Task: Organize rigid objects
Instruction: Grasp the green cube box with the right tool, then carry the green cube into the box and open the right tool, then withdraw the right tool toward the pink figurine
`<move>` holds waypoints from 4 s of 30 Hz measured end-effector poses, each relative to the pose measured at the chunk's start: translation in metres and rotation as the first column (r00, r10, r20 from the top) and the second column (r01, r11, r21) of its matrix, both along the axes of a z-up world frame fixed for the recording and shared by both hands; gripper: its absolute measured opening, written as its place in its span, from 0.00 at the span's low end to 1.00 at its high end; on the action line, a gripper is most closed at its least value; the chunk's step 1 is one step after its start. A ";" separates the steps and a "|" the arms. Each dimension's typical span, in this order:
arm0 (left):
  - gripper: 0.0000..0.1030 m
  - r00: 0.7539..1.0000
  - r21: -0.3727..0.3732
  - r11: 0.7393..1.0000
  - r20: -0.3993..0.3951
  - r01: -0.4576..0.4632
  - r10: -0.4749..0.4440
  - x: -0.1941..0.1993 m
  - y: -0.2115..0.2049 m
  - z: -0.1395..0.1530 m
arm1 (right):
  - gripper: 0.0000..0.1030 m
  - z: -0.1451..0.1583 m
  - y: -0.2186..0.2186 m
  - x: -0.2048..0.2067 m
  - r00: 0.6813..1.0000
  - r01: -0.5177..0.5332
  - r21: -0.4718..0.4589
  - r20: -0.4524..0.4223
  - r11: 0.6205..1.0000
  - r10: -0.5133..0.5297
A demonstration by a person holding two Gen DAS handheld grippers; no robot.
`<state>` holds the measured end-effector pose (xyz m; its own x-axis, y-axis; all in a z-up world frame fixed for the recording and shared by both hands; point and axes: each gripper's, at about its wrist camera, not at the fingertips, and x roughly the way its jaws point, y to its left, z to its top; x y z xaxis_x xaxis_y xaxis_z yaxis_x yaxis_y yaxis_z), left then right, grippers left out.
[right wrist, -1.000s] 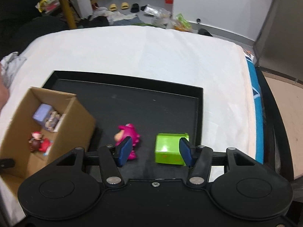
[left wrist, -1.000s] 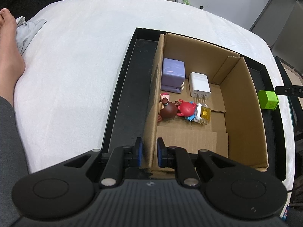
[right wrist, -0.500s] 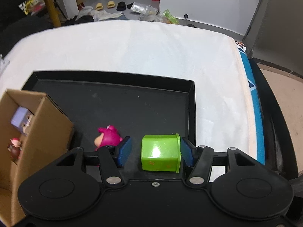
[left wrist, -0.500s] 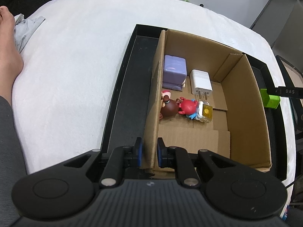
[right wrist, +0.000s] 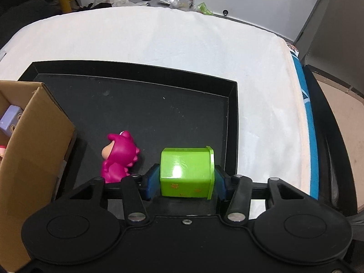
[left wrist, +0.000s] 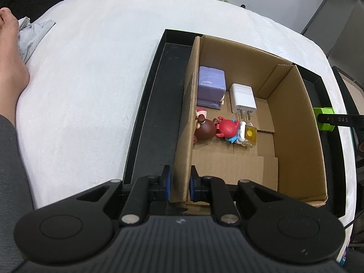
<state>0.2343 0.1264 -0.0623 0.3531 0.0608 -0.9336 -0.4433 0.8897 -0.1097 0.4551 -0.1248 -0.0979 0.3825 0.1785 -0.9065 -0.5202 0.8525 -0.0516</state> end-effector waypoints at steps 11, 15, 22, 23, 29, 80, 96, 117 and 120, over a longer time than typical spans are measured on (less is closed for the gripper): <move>0.14 1.000 -0.002 1.000 -0.004 -0.004 0.004 0.000 0.000 -0.002 | 0.47 0.017 -0.002 -0.003 0.999 -0.009 0.076 -0.038 0.997 0.012; 0.14 1.000 -0.002 1.000 -0.001 -0.005 0.005 0.000 0.000 -0.002 | 0.47 0.025 0.007 -0.010 0.998 -0.051 0.089 -0.038 0.995 0.054; 0.14 1.000 -0.005 1.000 0.002 -0.003 0.003 0.000 0.000 0.000 | 0.47 0.049 0.032 -0.032 0.983 -0.181 0.087 -0.021 0.980 0.183; 0.14 1.000 -0.005 1.000 0.003 -0.002 0.002 -0.001 0.000 0.000 | 0.47 0.052 0.035 -0.035 0.980 -0.196 0.087 -0.016 0.977 0.199; 0.14 1.000 -0.002 1.000 0.006 -0.004 0.004 -0.002 0.000 0.003 | 0.47 0.071 0.049 -0.052 0.960 -0.280 0.077 0.013 0.957 0.280; 0.14 1.000 -0.029 1.000 0.017 -0.007 0.007 -0.004 0.004 0.001 | 0.50 0.087 0.120 -0.114 0.882 -0.467 0.075 0.110 0.881 0.459; 0.14 1.000 -0.015 1.000 0.022 -0.010 0.010 -0.005 0.002 0.006 | 0.50 0.100 0.102 -0.108 0.891 -0.454 0.088 0.079 0.887 0.448; 0.14 0.999 -0.006 1.000 0.029 -0.014 0.014 -0.007 -0.003 0.008 | 0.51 0.102 0.059 -0.081 0.921 -0.388 0.087 0.058 0.917 0.384; 0.14 0.999 -0.008 1.000 0.033 -0.011 0.011 -0.008 -0.002 0.008 | 0.51 0.100 0.051 -0.071 0.934 -0.357 0.097 0.054 0.929 0.354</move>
<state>0.2263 0.1245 -0.0545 0.3829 0.0580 -0.9220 -0.4490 0.8839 -0.1309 0.3839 -0.0738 0.0019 0.3079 0.4005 -0.8630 -0.7896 0.6137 0.0031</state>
